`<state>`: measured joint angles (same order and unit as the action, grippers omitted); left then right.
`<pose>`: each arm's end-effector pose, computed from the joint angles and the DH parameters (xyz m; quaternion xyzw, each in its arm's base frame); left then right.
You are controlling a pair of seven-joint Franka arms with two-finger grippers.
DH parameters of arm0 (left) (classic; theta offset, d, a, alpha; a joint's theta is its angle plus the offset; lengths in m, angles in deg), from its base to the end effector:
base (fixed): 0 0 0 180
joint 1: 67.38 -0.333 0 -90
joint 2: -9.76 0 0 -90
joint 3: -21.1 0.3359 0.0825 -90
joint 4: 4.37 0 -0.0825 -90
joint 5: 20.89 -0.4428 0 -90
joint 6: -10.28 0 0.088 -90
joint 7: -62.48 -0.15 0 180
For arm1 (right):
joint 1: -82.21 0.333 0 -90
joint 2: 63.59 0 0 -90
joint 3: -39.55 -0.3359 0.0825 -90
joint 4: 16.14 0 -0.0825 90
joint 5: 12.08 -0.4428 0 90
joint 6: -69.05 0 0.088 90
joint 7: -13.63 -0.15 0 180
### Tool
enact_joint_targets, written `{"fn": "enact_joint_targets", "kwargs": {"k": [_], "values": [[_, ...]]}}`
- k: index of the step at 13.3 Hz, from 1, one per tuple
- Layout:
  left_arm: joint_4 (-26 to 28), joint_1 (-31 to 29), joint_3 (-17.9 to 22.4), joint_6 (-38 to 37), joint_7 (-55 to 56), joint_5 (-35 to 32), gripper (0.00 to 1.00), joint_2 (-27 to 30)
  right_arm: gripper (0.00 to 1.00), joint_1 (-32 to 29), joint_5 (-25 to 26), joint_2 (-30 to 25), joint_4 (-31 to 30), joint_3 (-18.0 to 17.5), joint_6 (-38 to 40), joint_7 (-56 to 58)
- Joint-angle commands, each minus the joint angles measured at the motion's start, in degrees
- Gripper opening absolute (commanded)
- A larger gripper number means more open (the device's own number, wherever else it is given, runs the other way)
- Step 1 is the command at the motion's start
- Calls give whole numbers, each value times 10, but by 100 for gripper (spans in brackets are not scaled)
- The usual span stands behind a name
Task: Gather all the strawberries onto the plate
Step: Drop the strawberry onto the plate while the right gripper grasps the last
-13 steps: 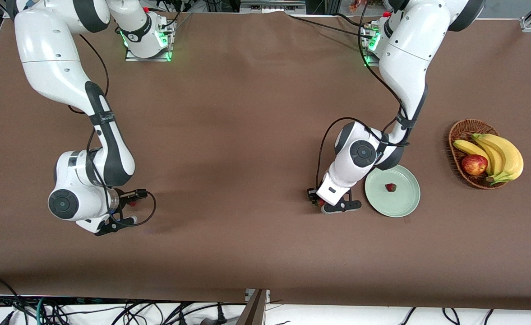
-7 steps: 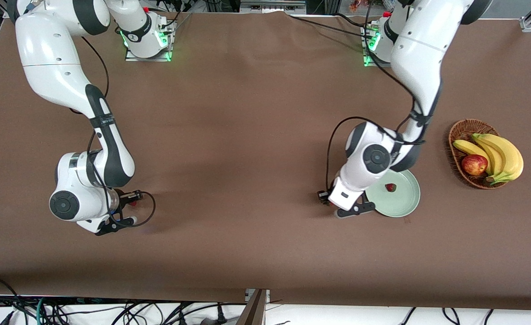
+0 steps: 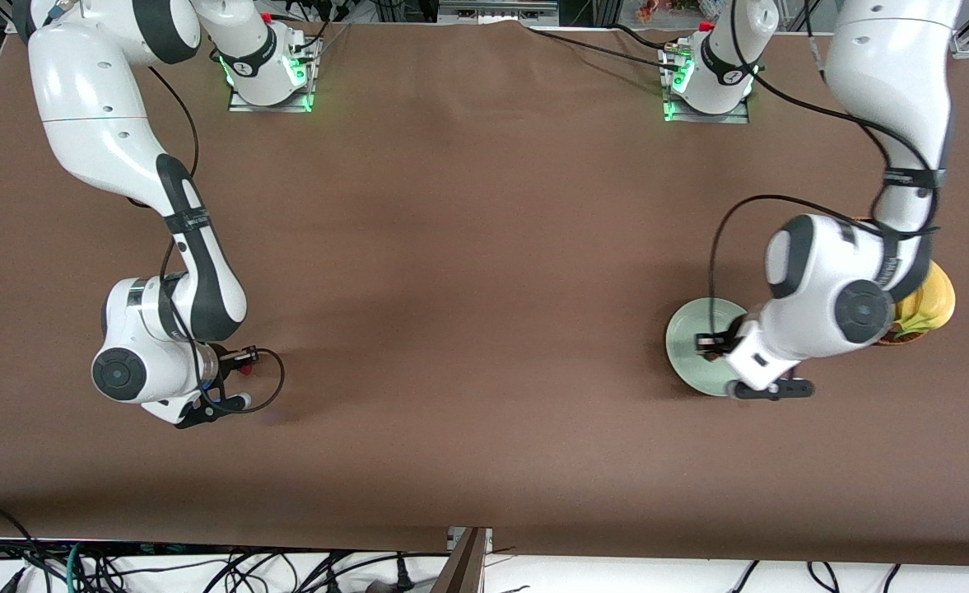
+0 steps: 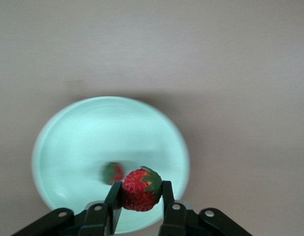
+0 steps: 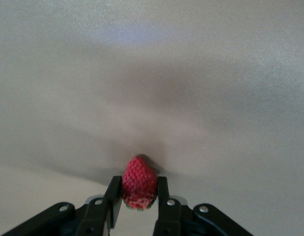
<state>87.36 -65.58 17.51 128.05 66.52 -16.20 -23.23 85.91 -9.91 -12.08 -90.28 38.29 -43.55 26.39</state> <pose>0.7290 -0.0725 0.2271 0.9967 0.0135 -0.0643 0.0472 0.7717 0.0602 0.1206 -0.9807 -0.1590 0.1138 0.0002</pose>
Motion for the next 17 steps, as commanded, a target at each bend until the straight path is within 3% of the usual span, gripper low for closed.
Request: {"fn": "enact_joint_targets", "kwargs": {"k": [1,3,6,7,8,9,11,14,17], "values": [[40,-15,-12,14,-41,-11,12,6,20,2,-1,-11,-12,-12,0,1],[79,-14,-17,67,-41,-6,12,6,20,20,-13,-12,-12,-14,0,-4],[150,-12,-32,180,-22,-1,17,16,20,73,-65,-18,-9,-18,0,-126],[150,-10,-32,182,-18,-1,37,16,20,95,-66,-19,-7,-19,-1,-181],[149,-10,-32,182,-23,-1,86,16,20,115,-67,-18,-5,-25,-5,-236],[149,-12,-32,179,-25,-1,100,20,20,125,-81,-17,-5,-43,-10,-291],[148,-17,-32,163,-28,-1,100,41,20,151,-122,-13,5,-66,-56,-398],[137,-54,-32,80,-88,-1,100,85,20,223,-127,-7,5,-66,-140,-535],[120,-52,-43,34,-87,33,100,105,20,303,-125,10,7,-66,-282,-691]]}}
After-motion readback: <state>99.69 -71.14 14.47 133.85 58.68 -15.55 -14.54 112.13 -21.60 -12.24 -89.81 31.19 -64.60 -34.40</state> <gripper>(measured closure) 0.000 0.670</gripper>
